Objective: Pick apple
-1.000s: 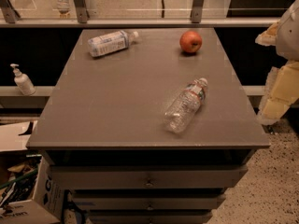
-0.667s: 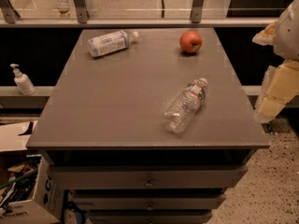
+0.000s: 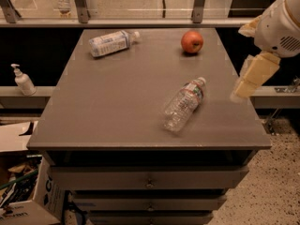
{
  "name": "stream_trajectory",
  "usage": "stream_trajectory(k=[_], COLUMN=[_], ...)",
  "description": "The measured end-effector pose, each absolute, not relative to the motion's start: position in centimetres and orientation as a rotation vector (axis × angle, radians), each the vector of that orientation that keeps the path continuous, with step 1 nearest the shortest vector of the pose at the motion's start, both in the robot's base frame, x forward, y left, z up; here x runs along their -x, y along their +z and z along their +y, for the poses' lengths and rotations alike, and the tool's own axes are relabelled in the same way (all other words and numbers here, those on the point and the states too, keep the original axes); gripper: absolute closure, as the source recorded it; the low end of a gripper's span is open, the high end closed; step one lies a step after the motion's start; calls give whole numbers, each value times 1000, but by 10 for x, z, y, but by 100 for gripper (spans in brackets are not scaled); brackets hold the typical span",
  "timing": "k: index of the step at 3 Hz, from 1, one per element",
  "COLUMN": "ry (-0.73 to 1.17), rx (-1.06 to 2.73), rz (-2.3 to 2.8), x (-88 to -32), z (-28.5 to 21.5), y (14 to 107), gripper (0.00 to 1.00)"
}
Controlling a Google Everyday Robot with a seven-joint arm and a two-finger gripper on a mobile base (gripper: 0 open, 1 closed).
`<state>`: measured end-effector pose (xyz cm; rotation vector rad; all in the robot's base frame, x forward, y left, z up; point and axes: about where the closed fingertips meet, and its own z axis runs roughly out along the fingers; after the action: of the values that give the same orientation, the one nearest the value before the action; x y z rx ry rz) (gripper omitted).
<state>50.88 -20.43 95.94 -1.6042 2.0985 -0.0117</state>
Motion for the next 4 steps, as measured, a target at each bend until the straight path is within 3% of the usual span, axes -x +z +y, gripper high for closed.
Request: stream_trajectory(k=[3, 4], ry=[176, 176], rx=[1290, 1290], rz=[2085, 2085], x=[-624, -624], z=[-230, -229], y=[926, 926], gripper=[0, 0])
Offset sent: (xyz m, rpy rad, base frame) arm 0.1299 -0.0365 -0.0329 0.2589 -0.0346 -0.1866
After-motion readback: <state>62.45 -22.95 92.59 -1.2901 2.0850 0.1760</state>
